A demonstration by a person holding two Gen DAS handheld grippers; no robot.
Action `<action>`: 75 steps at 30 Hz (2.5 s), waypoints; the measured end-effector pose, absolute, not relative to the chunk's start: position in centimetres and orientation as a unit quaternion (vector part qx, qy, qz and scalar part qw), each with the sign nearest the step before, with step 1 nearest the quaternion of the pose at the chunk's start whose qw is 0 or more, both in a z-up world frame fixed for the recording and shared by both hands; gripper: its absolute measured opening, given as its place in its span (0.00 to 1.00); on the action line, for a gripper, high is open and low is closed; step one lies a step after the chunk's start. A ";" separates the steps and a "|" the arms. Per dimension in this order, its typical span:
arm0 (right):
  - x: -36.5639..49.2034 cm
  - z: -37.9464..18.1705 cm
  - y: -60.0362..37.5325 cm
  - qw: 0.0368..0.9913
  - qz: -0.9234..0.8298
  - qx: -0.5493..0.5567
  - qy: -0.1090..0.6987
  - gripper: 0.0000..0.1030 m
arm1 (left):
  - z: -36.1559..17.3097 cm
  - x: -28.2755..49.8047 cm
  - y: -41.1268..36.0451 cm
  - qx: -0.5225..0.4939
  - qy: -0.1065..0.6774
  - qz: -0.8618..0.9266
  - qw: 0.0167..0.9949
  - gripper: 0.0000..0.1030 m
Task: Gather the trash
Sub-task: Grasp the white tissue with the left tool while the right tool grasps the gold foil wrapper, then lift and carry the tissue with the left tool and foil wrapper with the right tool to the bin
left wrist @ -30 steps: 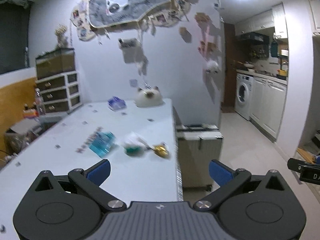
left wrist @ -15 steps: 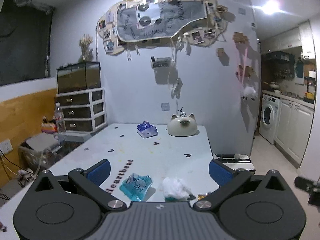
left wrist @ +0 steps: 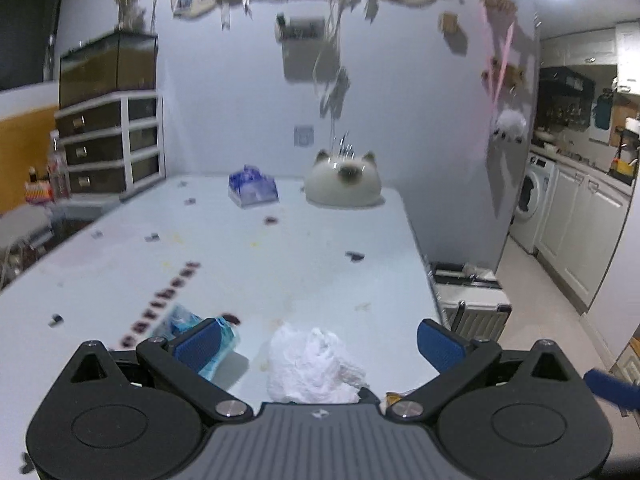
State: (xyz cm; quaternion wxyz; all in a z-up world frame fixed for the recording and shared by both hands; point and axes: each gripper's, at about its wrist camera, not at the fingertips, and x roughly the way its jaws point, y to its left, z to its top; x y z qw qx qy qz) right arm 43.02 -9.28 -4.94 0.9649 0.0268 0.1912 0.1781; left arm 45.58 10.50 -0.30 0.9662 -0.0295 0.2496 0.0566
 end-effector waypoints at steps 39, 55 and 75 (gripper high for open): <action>45.3 -8.0 -3.6 0.944 0.207 0.007 0.255 0.39 | -4.8 47.2 14.4 -0.062 0.308 0.041 0.948 0.23; 38.9 -5.2 -5.8 0.947 0.216 0.026 0.236 0.39 | -1.4 36.9 13.4 -0.061 0.266 0.042 0.961 0.23; 28.6 -3.4 -11.4 0.961 0.183 0.025 0.204 0.39 | -0.8 25.4 8.9 -0.038 0.256 0.026 0.966 0.23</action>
